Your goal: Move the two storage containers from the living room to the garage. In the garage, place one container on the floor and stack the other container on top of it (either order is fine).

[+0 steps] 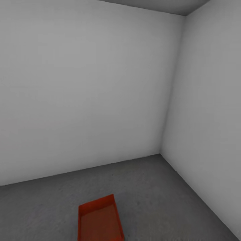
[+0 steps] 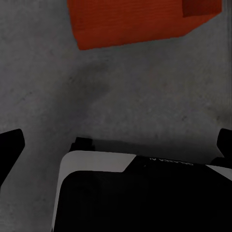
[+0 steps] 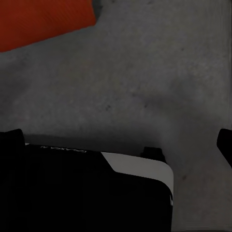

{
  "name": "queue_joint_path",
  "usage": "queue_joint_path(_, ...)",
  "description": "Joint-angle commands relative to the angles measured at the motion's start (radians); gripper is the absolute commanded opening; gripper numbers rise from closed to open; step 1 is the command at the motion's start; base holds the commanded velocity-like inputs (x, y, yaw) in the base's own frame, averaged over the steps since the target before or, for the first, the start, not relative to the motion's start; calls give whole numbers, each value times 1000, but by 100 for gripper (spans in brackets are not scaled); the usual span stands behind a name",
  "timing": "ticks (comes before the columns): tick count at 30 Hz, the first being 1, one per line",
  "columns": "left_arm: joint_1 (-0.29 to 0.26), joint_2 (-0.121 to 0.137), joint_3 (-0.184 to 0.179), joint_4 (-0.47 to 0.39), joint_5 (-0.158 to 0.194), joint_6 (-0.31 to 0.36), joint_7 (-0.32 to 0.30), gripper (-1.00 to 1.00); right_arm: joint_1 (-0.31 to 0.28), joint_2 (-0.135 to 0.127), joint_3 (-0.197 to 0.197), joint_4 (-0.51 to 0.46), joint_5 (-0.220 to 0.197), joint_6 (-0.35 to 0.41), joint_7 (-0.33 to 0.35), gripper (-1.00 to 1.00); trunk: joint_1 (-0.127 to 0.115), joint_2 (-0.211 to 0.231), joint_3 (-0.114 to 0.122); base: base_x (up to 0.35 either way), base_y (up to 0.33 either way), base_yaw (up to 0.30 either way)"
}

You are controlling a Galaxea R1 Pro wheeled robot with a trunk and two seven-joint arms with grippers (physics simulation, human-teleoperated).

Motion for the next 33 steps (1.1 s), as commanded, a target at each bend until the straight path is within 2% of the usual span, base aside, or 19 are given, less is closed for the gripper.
queue_joint_path(1,-1,0,0,0,9,0,-5,100,-1,1,7,3,-11,-4,6,100,0,-2,-2,0,0,-255)
queue_joint_path(24,-1,1,0,0,9,0,-5,100,-1,-3,7,4,-10,-3,6,100,0,-2,-2,0,0,-252)
queue_joint_path(28,-1,0,0,0,9,0,-5,100,-1,-9,7,3,-7,-6,6,100,0,-2,-2,0,0,-94)
queue_joint_path(33,-1,0,0,0,9,0,-5,100,-1,-3,8,3,-7,-4,6,100,0,-2,-2,0,0,-20)
